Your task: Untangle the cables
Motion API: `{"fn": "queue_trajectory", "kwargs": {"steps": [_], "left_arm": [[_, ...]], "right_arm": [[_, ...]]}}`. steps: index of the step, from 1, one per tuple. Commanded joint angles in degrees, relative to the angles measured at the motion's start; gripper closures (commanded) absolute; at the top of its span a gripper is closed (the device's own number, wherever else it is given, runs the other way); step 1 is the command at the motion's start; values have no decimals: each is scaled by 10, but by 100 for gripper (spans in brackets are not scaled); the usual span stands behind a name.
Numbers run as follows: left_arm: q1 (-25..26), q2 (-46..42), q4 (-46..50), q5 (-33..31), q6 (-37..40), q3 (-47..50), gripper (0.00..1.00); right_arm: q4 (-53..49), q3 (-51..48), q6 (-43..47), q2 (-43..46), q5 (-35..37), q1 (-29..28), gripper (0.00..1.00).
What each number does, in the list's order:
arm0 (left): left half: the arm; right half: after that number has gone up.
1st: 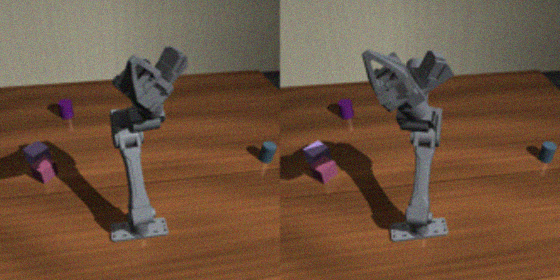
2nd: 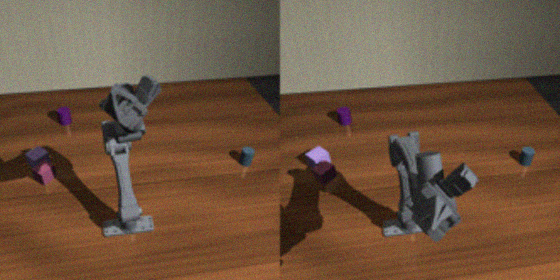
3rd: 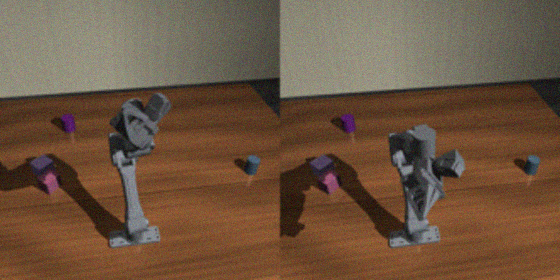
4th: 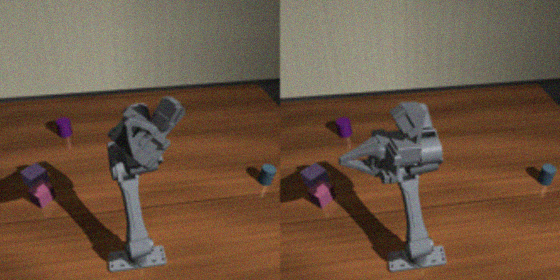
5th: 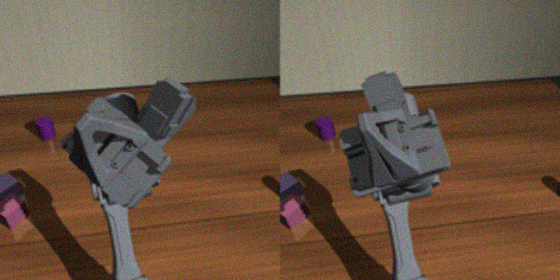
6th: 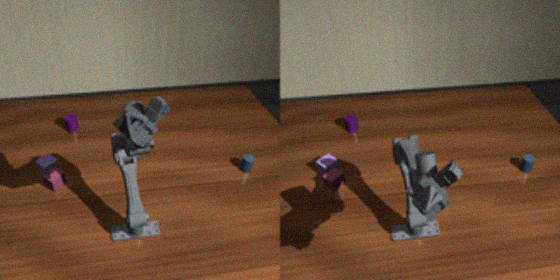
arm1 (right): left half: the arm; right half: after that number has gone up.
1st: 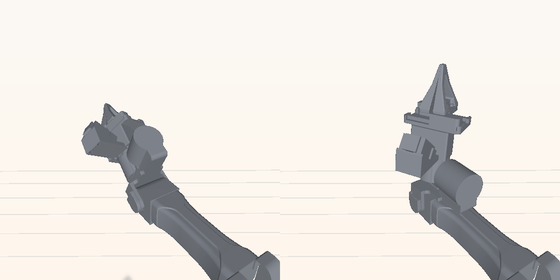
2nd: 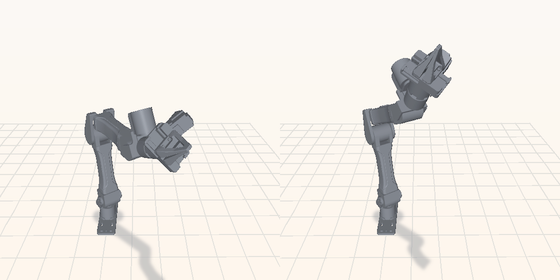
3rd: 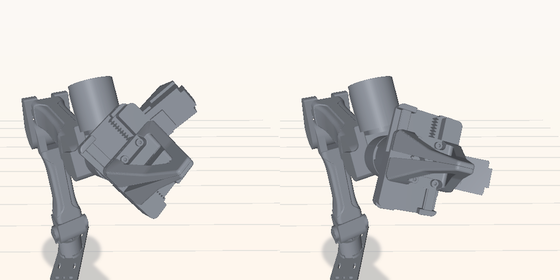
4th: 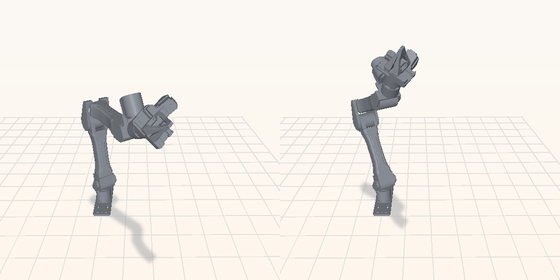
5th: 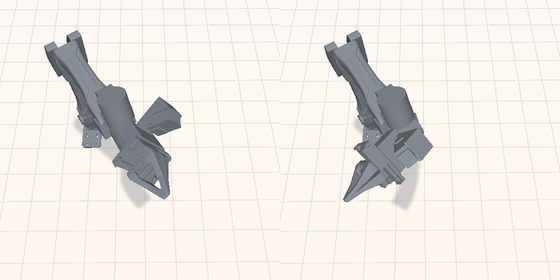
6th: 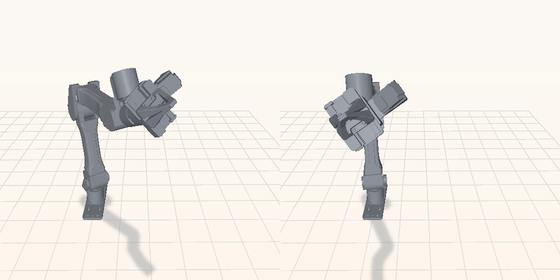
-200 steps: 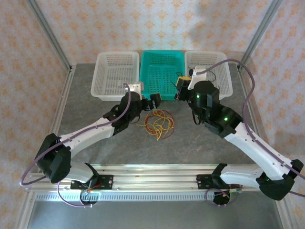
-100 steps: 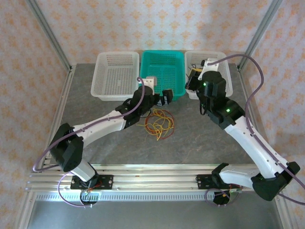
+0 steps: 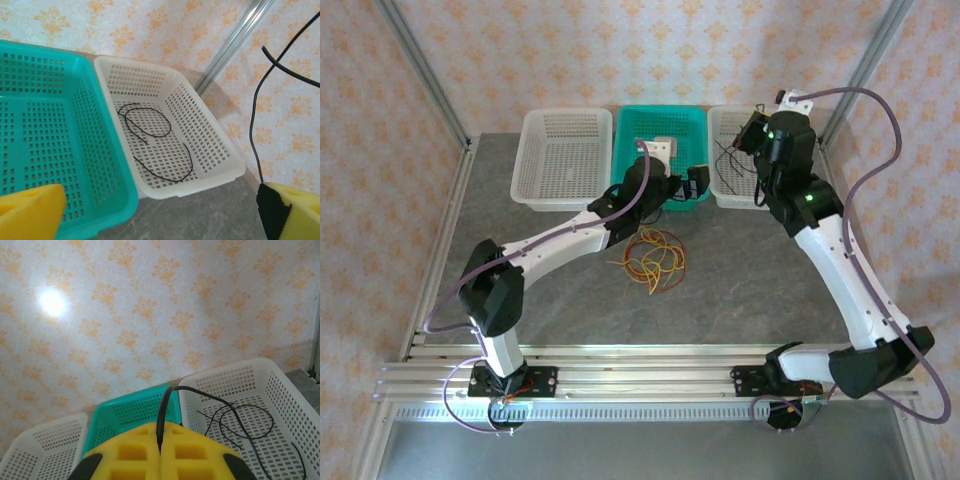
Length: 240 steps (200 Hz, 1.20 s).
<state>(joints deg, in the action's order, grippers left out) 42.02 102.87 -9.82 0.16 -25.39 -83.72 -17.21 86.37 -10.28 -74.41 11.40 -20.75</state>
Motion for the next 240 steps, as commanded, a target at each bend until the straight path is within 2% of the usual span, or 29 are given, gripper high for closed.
{"fn": "queue_trajectory", "kwargs": {"steps": [1, 84, 151, 205, 240], "left_arm": [[4, 32, 11, 11, 14, -48, 1], [3, 144, 56, -23, 56, -192, 1], [-5, 233, 104, -28, 71, -310, 1], [-26, 300, 165, -40, 65, -421, 1], [-33, 308, 163, -16, 68, -427, 1]], "right_arm": [[-1, 28, -6, -24, -23, 21, 100], [13, 120, -45, -161, -94, 118, 100], [23, 171, -61, -286, -109, 159, 100], [-15, 285, -74, -423, -129, 180, 100], [-49, 351, -99, -497, -132, 181, 100]]}}
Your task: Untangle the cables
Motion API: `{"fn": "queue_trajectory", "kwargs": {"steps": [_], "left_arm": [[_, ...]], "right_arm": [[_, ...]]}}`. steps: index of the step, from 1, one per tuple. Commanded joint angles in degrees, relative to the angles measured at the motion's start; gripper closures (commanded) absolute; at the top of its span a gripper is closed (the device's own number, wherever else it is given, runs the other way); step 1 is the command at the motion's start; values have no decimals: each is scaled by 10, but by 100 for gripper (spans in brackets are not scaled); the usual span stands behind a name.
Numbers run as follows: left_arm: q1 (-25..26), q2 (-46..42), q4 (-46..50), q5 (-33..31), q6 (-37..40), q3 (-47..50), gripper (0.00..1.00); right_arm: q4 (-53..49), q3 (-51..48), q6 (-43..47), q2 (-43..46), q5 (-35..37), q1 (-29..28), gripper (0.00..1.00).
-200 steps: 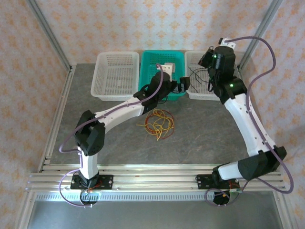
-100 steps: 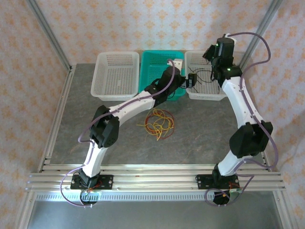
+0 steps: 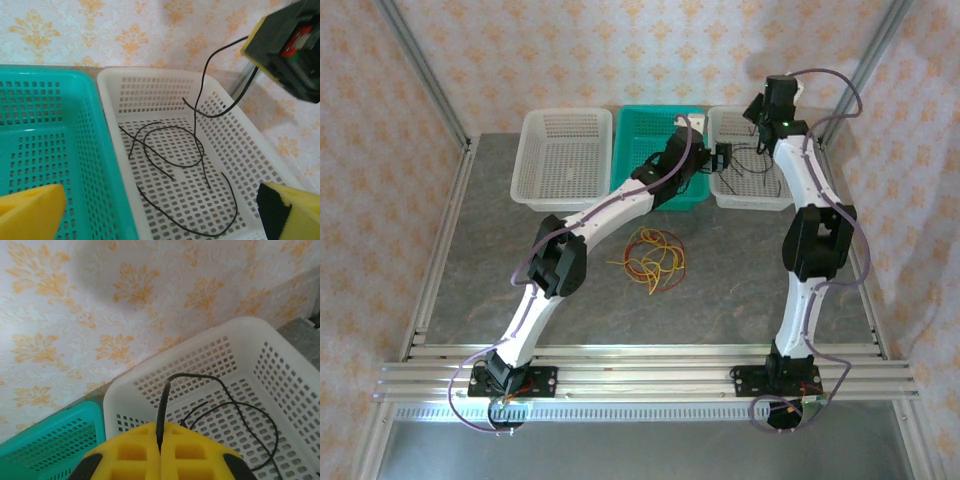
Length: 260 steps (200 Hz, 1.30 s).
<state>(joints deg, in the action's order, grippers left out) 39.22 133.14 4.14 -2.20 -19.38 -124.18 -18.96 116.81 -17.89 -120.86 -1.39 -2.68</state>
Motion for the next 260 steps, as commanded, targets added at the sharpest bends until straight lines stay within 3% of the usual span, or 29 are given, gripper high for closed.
{"fn": "queue_trajectory", "kwargs": {"steps": [1, 28, 94, 143, 176, 189, 208, 239, 260], "left_arm": [[-5, 5, 24, 9, 8, -23, 1], [-5, 9, 26, 33, 5, -21, 1], [-6, -2, 24, 56, 4, 1, 1], [5, -61, -17, 50, 10, 79, 1], [13, -114, -41, 41, 10, 153, 1], [16, -139, -56, 38, 10, 189, 1], [21, -179, -80, 36, 17, 246, 1], [25, -234, -93, 18, 14, 319, 1], [25, -273, -75, 2, -1, 356, 1]], "right_arm": [[-33, 48, -24, -36, -4, 0, 100], [-66, 87, -45, -79, -2, 3, 100], [-82, 96, -38, -89, -12, 4, 49], [-87, 76, -31, -56, -8, 4, 44], [-87, 38, -60, -22, -10, 4, 33], [-102, 26, -54, -11, -8, 3, 35], [-76, -50, -56, 37, 6, 3, 41], [37, -225, -36, 161, -22, -4, 42], [52, -290, -35, 219, -13, -20, 45]]}}
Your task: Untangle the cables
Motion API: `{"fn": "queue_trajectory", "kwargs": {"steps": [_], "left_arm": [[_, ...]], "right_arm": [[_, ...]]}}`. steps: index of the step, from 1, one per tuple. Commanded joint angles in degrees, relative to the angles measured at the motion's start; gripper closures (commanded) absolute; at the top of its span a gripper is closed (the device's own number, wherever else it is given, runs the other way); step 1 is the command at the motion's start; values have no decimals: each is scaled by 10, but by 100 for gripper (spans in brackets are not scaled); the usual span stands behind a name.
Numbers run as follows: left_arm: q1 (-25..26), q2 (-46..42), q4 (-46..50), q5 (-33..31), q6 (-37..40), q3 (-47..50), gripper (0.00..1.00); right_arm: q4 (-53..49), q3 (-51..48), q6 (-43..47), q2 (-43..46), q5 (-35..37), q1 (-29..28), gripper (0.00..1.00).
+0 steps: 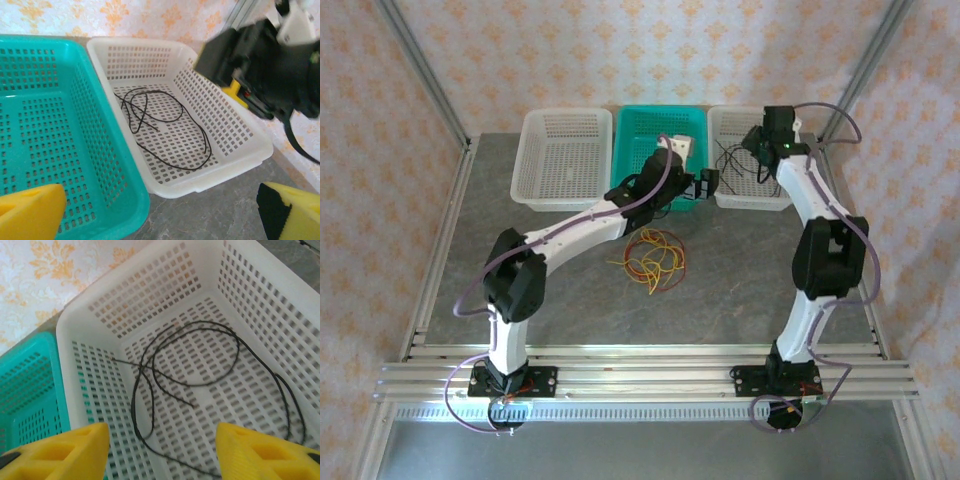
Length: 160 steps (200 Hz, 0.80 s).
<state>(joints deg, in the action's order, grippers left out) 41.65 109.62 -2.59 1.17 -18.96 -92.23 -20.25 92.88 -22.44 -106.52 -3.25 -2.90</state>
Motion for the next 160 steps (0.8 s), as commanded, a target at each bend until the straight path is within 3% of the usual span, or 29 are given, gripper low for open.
{"fn": "queue_trajectory", "kwargs": {"steps": [1, 44, 101, 137, 160], "left_arm": [[1, -39, -7, -32, -5, 39, 1], [4, -121, -18, -40, -34, 162, 1], [6, -224, -28, -101, -115, 322, 1], [6, -265, 23, -154, -180, 367, 1], [6, -284, 25, -167, -181, 399, 1]], "right_arm": [[64, -53, 11, 78, 6, -18, 45], [66, -155, 17, 169, 40, -82, 46], [102, -309, -8, 275, 49, -183, 46], [132, -392, -41, 320, 51, -250, 46], [145, -427, -73, 334, 65, -289, 46]]}}
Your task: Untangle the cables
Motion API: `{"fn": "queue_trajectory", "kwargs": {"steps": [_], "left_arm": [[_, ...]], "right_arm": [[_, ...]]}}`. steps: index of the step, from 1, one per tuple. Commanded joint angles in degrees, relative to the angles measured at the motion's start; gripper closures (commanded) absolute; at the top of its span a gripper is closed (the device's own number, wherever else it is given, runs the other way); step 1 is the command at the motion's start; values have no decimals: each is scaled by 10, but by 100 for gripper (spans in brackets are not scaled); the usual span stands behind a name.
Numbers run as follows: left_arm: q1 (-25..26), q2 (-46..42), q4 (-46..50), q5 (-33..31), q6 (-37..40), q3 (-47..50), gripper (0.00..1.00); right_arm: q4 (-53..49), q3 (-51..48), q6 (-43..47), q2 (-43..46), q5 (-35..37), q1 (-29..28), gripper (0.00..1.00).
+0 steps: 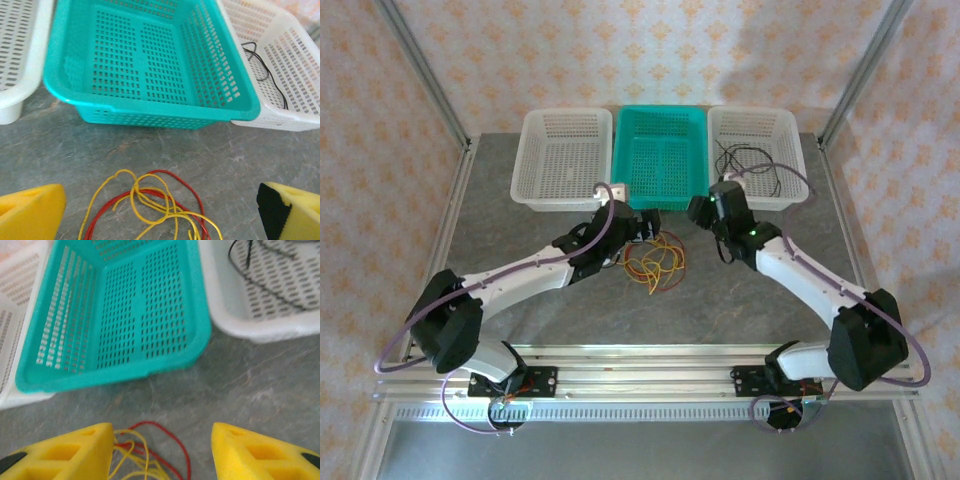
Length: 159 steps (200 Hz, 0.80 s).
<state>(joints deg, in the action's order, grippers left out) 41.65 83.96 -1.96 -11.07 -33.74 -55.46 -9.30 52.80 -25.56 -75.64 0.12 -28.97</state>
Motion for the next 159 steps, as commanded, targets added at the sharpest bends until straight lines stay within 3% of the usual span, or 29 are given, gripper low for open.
{"fn": "queue_trajectory", "kwargs": {"steps": [1, 34, 74, 109, 159], "left_arm": [[6, -28, 17, -46, -34, 33, 1], [5, -66, -10, -64, -34, 95, 1], [5, -84, -31, -25, -40, 141, 1], [5, -80, -59, 5, -53, 176, 1], [5, -34, -67, 48, -55, 168, 1]], "right_arm": [[35, -28, -43, 26, 32, -29, 46], [37, -56, -73, 27, 48, -70, 46], [16, -63, -103, 0, 36, -96, 48], [0, -63, -104, -21, 3, -100, 50], [-88, -28, -110, -81, 14, -91, 54]]}}
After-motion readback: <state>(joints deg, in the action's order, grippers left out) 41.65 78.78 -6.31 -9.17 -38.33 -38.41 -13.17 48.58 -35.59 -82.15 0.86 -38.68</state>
